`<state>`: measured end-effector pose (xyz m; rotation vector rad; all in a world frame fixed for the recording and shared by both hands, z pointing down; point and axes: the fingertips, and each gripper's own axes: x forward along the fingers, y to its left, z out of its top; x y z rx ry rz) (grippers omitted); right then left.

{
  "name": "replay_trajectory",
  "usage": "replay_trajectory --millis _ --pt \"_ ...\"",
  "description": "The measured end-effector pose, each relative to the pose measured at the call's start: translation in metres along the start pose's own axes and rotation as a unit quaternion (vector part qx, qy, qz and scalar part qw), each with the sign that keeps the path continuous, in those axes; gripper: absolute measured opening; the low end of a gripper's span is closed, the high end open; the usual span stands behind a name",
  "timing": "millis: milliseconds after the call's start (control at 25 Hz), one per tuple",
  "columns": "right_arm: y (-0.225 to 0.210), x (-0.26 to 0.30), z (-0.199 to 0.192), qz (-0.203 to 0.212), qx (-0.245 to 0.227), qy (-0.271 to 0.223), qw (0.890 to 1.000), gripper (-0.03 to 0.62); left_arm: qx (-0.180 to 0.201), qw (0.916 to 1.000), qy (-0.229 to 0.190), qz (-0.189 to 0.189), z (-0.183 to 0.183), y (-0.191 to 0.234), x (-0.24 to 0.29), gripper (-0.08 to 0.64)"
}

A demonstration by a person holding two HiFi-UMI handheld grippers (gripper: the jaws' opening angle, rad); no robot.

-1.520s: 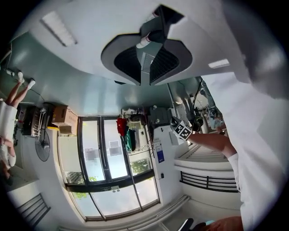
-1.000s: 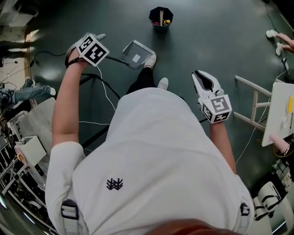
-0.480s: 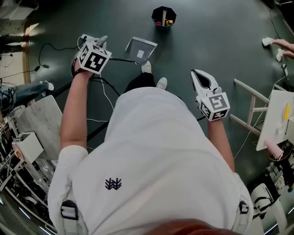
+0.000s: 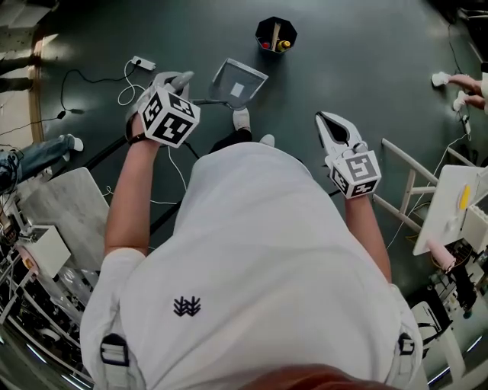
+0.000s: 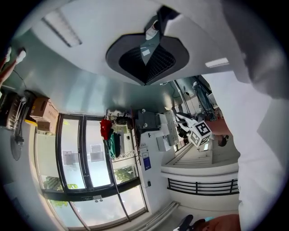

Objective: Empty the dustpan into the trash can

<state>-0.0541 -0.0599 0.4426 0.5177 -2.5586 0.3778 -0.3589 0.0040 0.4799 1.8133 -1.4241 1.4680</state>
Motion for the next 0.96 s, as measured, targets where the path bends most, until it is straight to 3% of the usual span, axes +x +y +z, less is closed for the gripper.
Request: replay_trajectory --millis 440,960 --pt "0.005 0.051 0.037 0.014 -0.021 0.015 1.0 0.002 0.029 0.9992 -0.01 -0.024 -0.002 0.017 0.01 0.055" --pt "0.01 0.064 0.036 0.001 -0.026 0.027 0.999 0.002 0.058 0.9976 -0.017 -0.033 -0.005 0.021 0.024 0.057"
